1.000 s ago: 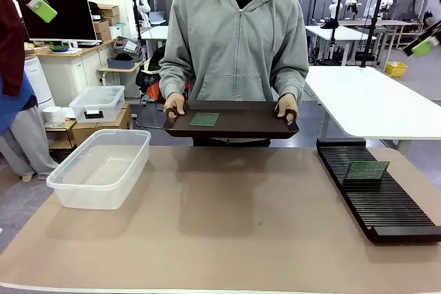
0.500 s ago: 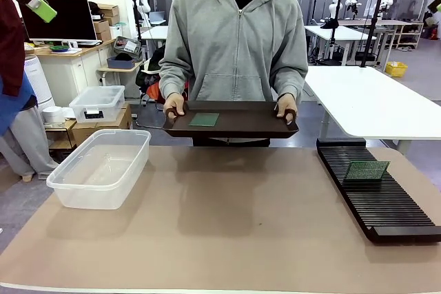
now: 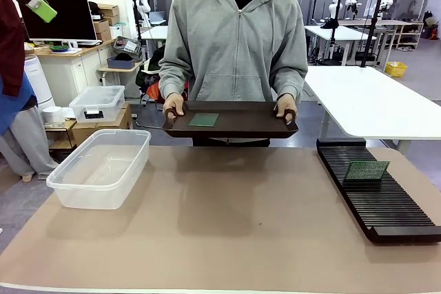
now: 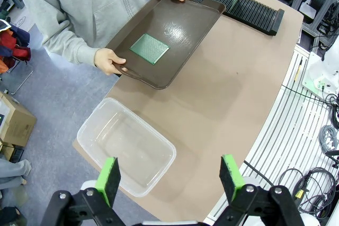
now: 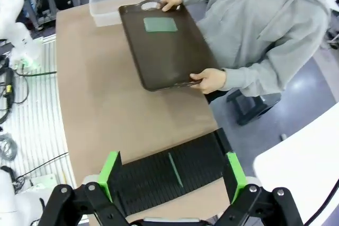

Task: Sort PCBs into racks and boxes based on the side picked up.
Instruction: Pick up the Blank PCB handed by the Human.

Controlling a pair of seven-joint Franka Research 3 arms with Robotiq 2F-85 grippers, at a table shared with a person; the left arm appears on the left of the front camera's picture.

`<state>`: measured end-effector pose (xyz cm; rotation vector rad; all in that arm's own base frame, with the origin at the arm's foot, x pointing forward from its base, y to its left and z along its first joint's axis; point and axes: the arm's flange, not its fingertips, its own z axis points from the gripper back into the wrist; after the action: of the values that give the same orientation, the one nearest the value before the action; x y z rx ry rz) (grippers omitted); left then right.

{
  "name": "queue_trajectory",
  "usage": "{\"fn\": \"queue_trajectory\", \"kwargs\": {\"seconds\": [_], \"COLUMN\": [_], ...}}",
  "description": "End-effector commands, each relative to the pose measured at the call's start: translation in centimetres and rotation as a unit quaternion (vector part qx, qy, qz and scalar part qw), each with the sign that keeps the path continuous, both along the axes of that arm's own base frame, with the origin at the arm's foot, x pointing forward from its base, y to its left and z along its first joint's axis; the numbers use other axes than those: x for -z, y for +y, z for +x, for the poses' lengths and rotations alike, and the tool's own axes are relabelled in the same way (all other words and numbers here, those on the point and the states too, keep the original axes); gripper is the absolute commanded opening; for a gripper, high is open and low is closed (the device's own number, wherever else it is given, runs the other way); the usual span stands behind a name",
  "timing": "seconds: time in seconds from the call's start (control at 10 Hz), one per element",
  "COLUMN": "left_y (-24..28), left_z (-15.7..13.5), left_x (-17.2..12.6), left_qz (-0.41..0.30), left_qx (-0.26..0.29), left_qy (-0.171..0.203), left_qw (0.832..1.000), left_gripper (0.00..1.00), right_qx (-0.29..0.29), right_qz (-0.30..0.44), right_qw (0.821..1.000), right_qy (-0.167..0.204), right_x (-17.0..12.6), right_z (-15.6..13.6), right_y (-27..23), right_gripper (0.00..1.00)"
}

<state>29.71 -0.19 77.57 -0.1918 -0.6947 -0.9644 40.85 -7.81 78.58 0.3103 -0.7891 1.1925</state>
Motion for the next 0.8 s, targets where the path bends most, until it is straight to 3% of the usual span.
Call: {"fn": "queue_trajectory", "kwargs": {"seconds": [0.0, 0.2, 0.5, 0.7], "left_y": [0.1, 0.1, 0.1, 0.1], "left_z": [0.0, 0.0, 0.0, 0.0], "left_x": [0.2, 0.2, 0.2, 0.2], "left_qz": [-0.004, -0.004, -0.004, -0.004], "left_qx": [0.005, 0.005, 0.005, 0.005], "left_qy": [0.0, 0.0, 0.0, 0.0], "left_qw": [1.0, 1.0, 1.0, 1.0], "left_gripper": [1.0, 1.0, 1.0, 1.0], "right_qx": [0.007, -0.001, 0.004, 0.003], "right_qz": [0.013, 0.018, 0.05, 0.017], "right_qw": [0.999, 0.998, 0.998, 0.999], "right_qy": [-0.049, -0.058, -0.04, -0.037], "right_x": [1.2, 1.1, 2.3, 0.8], "right_z": [-1.2, -1.4, -0.8, -1.2], "right_y": [1.1, 0.8, 1.3, 0.9], "right_gripper": [1.0, 1.0, 1.0, 1.0]}}
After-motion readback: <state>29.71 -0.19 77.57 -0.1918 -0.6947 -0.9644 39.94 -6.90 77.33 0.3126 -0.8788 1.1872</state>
